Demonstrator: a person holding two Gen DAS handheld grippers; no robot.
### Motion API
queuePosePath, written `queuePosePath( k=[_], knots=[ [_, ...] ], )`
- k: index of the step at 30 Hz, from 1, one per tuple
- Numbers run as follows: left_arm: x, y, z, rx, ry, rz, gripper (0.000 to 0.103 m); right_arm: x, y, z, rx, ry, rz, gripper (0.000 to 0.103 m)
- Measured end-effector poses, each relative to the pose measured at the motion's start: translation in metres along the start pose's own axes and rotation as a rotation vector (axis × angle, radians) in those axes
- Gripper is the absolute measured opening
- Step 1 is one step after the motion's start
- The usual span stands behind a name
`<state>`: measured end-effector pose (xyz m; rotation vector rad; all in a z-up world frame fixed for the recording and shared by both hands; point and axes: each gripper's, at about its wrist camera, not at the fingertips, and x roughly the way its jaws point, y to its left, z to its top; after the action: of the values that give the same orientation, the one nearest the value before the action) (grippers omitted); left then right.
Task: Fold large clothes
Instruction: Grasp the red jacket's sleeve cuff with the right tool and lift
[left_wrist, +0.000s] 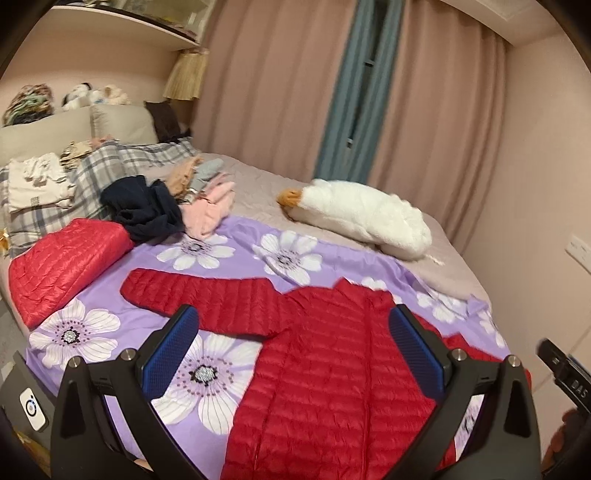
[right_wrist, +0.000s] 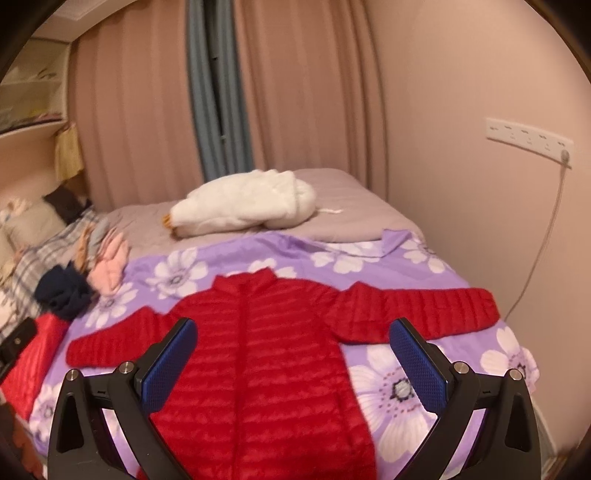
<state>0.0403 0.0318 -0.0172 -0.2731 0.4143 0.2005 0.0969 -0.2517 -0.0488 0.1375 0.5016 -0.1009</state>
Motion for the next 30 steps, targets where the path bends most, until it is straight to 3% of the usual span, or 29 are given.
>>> queuePosePath(
  k=[5,8,13,16,22,25,27,30],
  knots=[
    [0.030,0.005,0.012,-0.024,0.022,0.024,0.103,0.025,-0.038,0.015,0.064,0.015,-0.020,0.103],
    [0.049,0.007,0.019,-0.010,-0.017,0.076,0.103,0.045,-0.064,0.025,0.092,0.029,-0.070,0.103],
    [0.091,0.022,0.025,-0.015,-0.051,0.185,0.103,0.092,-0.132,0.036,0.154,0.064,-0.223,0.103],
    [0.109,0.042,0.023,-0.083,-0.072,0.260,0.102,0.124,-0.184,0.035,0.246,0.091,-0.340,0.103],
    [0.138,0.075,0.014,-0.205,-0.081,0.348,0.102,0.189,-0.283,0.003,0.429,0.189,-0.545,0.103],
    [0.153,0.081,0.010,-0.216,-0.071,0.390,0.102,0.221,-0.321,-0.026,0.531,0.261,-0.554,0.103],
    [0.165,0.081,0.008,-0.196,-0.037,0.401,0.102,0.240,-0.339,-0.048,0.598,0.330,-0.577,0.093],
    [0.174,0.075,0.002,-0.156,-0.001,0.369,0.102,0.257,-0.352,-0.071,0.703,0.383,-0.540,0.077]
  ],
)
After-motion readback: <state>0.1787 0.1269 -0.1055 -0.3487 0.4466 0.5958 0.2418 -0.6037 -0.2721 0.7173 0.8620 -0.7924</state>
